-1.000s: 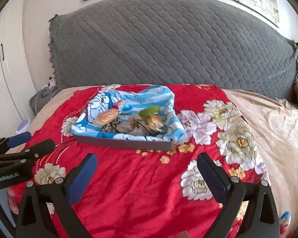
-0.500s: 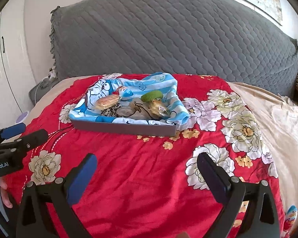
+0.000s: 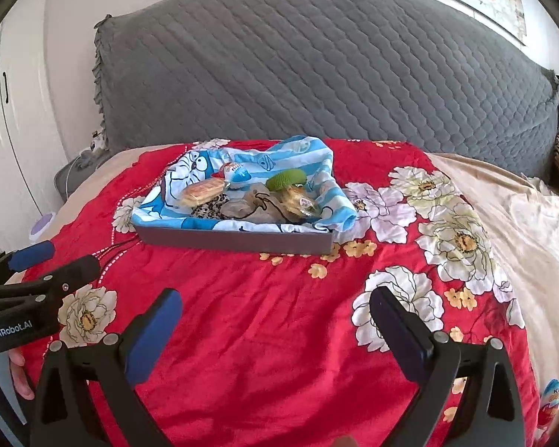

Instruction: Organize objects

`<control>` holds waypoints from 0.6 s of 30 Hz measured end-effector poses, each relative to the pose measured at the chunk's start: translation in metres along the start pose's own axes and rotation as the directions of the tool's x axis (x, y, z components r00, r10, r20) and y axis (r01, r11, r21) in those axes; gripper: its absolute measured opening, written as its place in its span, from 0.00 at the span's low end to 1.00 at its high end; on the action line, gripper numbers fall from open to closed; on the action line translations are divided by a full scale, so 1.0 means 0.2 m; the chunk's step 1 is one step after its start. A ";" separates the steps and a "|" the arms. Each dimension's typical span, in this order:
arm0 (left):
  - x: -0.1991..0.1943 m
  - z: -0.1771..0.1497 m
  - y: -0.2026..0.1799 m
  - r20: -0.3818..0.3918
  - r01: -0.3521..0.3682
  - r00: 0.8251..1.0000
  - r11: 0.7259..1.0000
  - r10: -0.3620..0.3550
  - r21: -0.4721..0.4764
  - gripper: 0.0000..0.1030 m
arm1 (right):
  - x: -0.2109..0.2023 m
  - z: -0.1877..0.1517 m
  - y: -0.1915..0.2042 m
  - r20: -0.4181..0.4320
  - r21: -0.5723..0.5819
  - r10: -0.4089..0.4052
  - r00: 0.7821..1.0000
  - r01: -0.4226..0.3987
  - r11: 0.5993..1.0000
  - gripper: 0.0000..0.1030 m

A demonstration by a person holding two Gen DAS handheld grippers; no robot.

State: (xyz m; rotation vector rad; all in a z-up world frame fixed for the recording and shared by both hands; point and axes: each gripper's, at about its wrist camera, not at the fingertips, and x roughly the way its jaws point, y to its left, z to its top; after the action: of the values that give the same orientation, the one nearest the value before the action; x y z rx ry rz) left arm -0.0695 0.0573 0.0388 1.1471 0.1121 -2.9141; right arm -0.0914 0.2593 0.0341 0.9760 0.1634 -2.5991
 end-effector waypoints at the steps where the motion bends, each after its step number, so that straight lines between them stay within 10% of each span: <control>1: 0.00 0.00 0.00 -0.001 -0.004 1.000 1.000 0.004 0.001 0.90 | 0.00 0.00 0.00 -0.002 0.000 -0.001 1.000 0.001 1.000 0.98; 18: 0.05 -0.08 0.00 -0.011 -0.005 1.000 1.000 0.006 0.012 0.90 | 0.05 -0.07 -0.03 -0.038 0.004 -0.021 0.999 0.021 1.000 0.99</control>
State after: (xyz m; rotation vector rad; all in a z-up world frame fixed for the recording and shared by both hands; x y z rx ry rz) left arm -0.0664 0.0596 0.0198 1.1633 0.0917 -2.9080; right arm -0.0915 0.2646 0.0158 1.0314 0.1789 -2.6019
